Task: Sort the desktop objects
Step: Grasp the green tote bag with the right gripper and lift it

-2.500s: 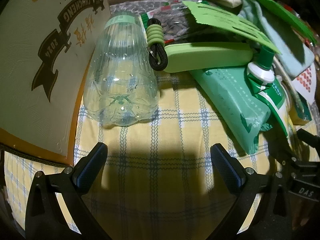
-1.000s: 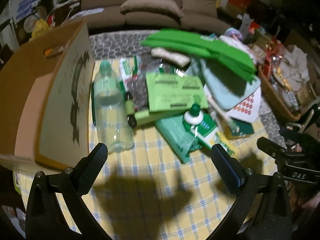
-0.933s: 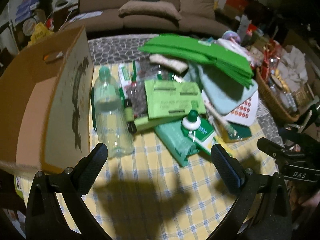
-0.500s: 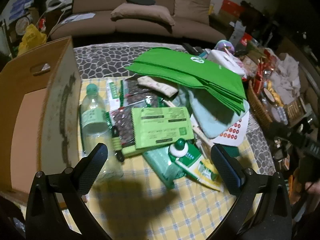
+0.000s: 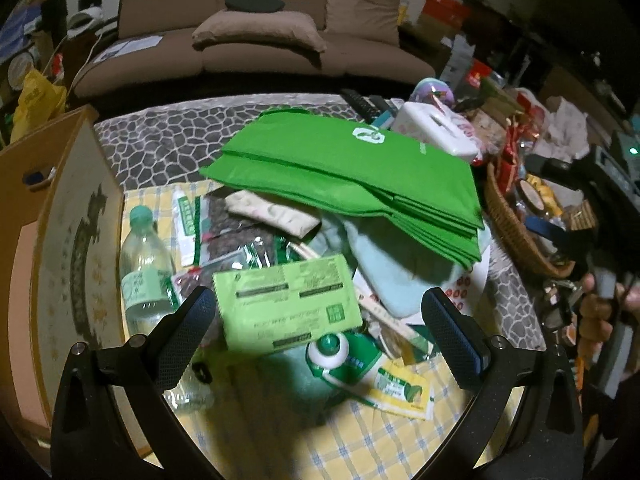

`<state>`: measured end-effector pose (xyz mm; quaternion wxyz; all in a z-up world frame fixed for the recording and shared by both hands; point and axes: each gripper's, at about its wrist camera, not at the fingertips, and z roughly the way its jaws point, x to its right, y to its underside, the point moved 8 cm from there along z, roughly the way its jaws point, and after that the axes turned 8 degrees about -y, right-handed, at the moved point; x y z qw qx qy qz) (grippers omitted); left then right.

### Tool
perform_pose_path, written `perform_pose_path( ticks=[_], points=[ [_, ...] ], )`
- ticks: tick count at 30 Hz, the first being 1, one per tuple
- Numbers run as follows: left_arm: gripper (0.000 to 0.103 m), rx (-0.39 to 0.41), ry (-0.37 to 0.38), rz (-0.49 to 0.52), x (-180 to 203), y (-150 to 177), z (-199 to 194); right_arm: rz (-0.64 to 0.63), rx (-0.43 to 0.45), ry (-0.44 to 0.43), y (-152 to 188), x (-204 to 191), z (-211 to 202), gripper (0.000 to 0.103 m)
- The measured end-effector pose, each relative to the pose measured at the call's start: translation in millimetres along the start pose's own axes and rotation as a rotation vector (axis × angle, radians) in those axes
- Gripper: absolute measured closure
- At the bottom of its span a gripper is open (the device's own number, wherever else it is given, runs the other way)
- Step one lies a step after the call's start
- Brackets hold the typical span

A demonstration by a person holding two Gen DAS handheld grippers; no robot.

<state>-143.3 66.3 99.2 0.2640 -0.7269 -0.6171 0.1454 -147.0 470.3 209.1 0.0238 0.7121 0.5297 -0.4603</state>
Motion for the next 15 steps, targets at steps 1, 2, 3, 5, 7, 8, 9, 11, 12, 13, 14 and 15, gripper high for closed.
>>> perform_pose_path(
  ticks=[1,2,3,5,7,8,9,11,12,13,14,15],
  points=[
    [0.000,0.000,0.001,0.003,1,-1,1,-0.005,-0.001,-0.006,-3,0,6,0.005],
    [0.000,-0.003,0.008,0.009,3,-1,4,-0.008,-0.002,-0.010,-3,0,9,0.005],
    [0.000,-0.005,0.014,0.015,4,-1,6,-0.009,-0.003,-0.020,-4,0,13,0.006],
    [0.000,-0.013,0.024,0.028,6,1,11,0.001,-0.010,-0.041,-5,2,24,0.017],
    [0.000,-0.018,0.030,0.038,8,4,15,0.031,-0.028,-0.058,-4,5,35,0.022],
    [0.000,-0.022,0.033,0.044,8,5,17,0.046,-0.035,-0.064,-3,8,41,0.027],
    [0.000,-0.024,0.033,0.048,8,7,19,0.062,-0.040,-0.075,-3,11,45,0.030],
    [0.000,-0.029,0.032,0.053,7,9,22,0.093,-0.049,-0.102,0,15,50,0.044],
    [0.000,-0.031,0.033,0.054,6,10,24,0.102,-0.049,-0.113,1,16,52,0.047],
    [0.000,-0.032,0.033,0.052,4,11,25,0.108,-0.047,-0.122,2,18,53,0.054],
    [0.000,-0.035,0.034,0.047,2,12,26,0.112,-0.046,-0.132,3,18,53,0.061],
    [0.000,-0.038,0.036,0.044,1,13,27,0.111,-0.041,-0.148,3,18,53,0.064]
  ],
)
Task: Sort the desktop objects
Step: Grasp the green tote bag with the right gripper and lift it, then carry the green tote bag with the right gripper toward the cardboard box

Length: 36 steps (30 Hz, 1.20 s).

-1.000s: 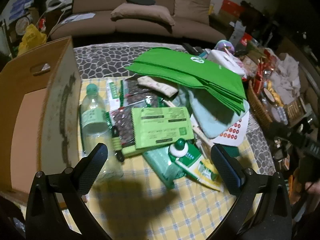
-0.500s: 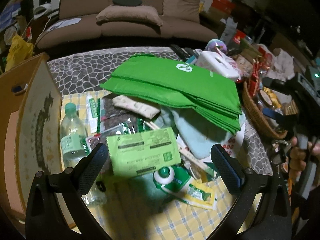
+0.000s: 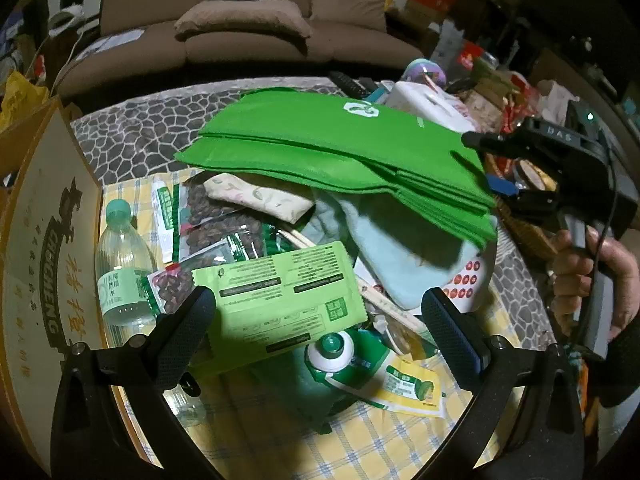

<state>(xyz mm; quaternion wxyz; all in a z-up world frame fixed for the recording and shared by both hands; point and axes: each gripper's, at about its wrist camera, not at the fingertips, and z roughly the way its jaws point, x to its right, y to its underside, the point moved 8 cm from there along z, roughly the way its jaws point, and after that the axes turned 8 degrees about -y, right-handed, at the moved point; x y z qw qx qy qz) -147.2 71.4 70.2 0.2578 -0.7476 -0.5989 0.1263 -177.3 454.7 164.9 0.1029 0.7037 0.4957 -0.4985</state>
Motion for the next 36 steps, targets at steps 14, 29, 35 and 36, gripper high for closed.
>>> perform_pose_path(
  ticks=[14,29,35,36],
  points=[
    [0.000,-0.007,0.099,-0.152,-33,2,-25,-0.400,0.036,0.027,32,-79,-22,0.088],
    [0.000,-0.036,0.213,-0.321,-72,20,-74,-1.177,0.098,0.301,149,-169,-21,0.088],
    [0.000,-0.073,0.340,-0.397,-78,25,-86,-1.374,0.067,0.342,199,-170,-6,0.090],
    [0.000,-0.079,0.357,-0.414,-79,26,-87,-1.401,0.057,0.346,207,-167,-3,0.091]
  ],
)
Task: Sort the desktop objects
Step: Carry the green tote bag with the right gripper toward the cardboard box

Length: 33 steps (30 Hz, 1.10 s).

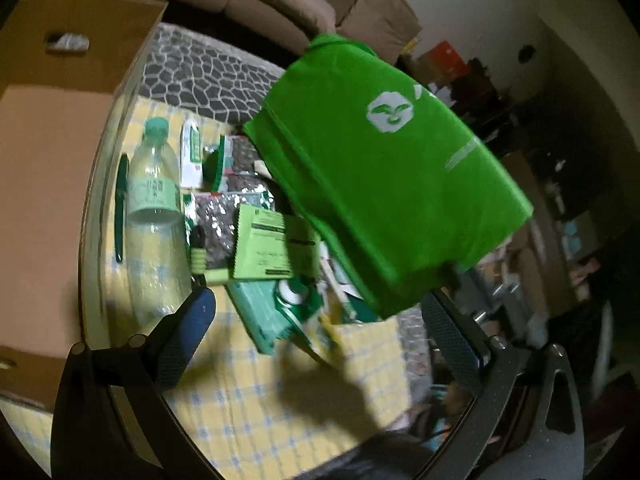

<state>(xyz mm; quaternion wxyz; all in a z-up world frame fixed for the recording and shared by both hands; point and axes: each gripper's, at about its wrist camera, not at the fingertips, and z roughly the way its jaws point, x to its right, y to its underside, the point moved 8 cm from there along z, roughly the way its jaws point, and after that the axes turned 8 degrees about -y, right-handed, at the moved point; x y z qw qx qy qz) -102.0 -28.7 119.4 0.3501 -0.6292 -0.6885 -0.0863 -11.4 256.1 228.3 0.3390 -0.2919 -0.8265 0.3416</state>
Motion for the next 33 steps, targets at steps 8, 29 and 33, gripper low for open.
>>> perform_pose_path(
  ticks=[8,29,33],
  points=[
    [0.000,-0.086,0.102,-0.083,-9,19,9,-0.168,-0.059,-0.018,36,-60,16,0.092],
    [0.000,-0.183,0.226,-0.203,-15,71,50,-0.106,-0.113,-0.114,66,-108,29,0.090],
    [0.000,-0.186,0.219,-0.234,-18,66,56,-0.083,-0.131,-0.156,75,-110,28,0.087]
  ],
)
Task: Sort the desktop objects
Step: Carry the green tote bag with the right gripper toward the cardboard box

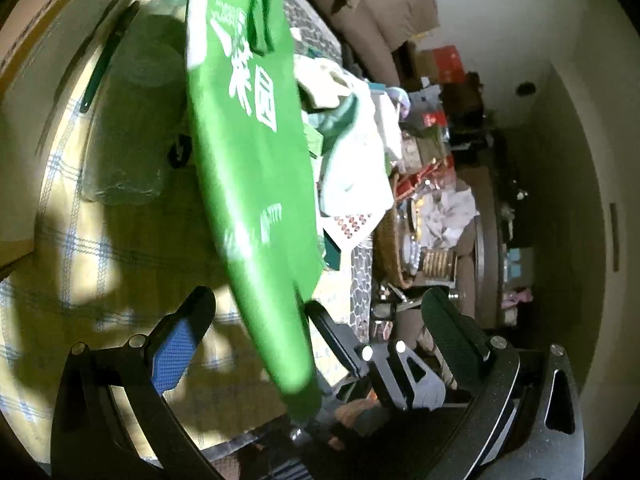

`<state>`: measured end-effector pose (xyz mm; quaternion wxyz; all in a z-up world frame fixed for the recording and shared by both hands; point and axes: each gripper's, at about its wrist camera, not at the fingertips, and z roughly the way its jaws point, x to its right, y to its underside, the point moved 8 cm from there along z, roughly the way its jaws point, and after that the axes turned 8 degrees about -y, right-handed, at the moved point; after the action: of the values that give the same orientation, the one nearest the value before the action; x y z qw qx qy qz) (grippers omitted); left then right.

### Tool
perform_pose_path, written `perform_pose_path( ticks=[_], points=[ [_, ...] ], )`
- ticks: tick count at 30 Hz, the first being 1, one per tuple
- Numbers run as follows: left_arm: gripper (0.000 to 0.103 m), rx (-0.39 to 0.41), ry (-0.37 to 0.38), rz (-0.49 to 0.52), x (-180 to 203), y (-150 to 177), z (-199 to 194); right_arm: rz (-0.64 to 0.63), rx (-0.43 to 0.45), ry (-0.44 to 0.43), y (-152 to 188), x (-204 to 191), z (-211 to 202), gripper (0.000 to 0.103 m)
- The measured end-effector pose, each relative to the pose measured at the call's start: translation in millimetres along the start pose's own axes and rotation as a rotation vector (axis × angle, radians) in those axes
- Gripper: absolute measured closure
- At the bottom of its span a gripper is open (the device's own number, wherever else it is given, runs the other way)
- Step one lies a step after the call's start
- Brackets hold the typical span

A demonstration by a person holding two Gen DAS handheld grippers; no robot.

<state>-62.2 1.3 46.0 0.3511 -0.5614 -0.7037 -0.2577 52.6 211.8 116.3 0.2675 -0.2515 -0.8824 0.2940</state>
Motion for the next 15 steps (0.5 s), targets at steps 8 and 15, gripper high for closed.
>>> perform_pose_path(
  ticks=[8,15],
  points=[
    [0.000,-0.025,-0.134,0.057,-14,9,16,0.085,-0.015,-0.029,14,9,1,0.080],
    [0.003,-0.071,-0.118,0.051,-15,25,19,0.106,-0.014,-0.030,14,6,-2,0.080]
  ],
)
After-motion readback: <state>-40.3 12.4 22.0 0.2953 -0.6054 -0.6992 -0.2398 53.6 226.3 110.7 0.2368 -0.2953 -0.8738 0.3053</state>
